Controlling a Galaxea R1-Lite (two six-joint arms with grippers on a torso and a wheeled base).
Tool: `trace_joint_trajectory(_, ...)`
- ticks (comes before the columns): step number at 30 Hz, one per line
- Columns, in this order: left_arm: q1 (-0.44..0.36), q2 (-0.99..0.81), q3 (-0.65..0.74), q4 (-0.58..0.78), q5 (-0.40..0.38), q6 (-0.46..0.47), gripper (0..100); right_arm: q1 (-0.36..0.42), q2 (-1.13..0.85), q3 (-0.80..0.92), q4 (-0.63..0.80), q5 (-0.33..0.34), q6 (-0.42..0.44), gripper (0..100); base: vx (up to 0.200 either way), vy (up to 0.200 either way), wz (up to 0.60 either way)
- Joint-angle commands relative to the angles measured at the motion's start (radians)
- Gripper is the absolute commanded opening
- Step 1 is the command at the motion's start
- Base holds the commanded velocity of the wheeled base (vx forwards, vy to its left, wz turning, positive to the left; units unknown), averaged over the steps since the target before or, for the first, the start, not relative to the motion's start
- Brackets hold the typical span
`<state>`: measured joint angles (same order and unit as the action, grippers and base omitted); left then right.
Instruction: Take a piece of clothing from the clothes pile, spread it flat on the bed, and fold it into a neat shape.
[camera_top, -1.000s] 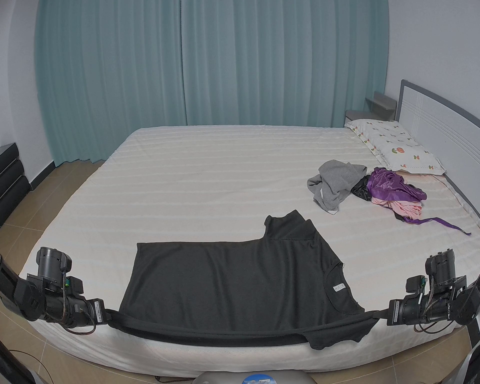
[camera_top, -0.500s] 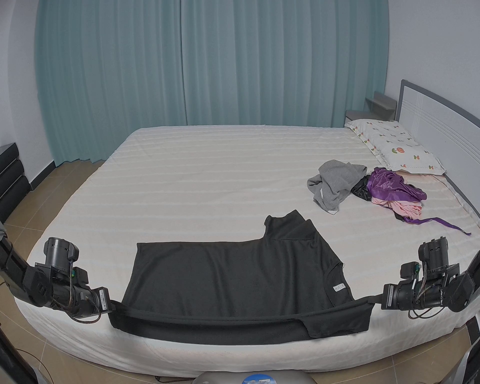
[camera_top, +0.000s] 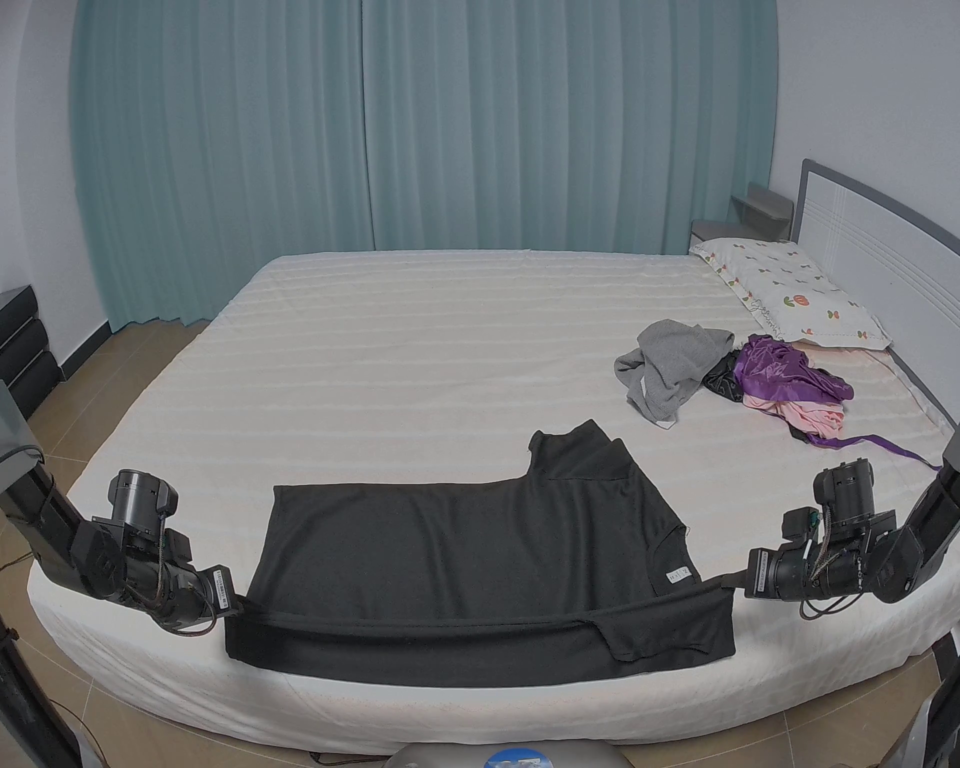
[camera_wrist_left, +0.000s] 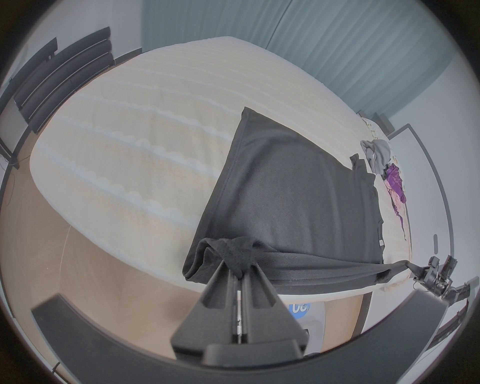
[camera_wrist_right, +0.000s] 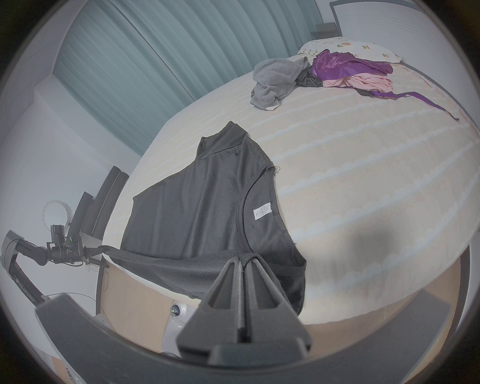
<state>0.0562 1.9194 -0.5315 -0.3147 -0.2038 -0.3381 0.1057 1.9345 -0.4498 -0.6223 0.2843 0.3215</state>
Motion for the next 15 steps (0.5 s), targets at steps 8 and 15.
trace_joint_trajectory(8, -0.019, 0.112, -0.074, -0.006, 0.001, -0.048, 0, -0.001, 0.139, -0.112, 0.001, 0.0, 0.001, 0, 0.0, 0.0, 0.0)
trace_joint_trajectory(15, -0.021, 0.168, -0.125, -0.001, 0.003, -0.048, 0, 0.005, 0.225, -0.184, 0.0, 0.0, 0.002, 0, 0.0, 0.0, 0.0)
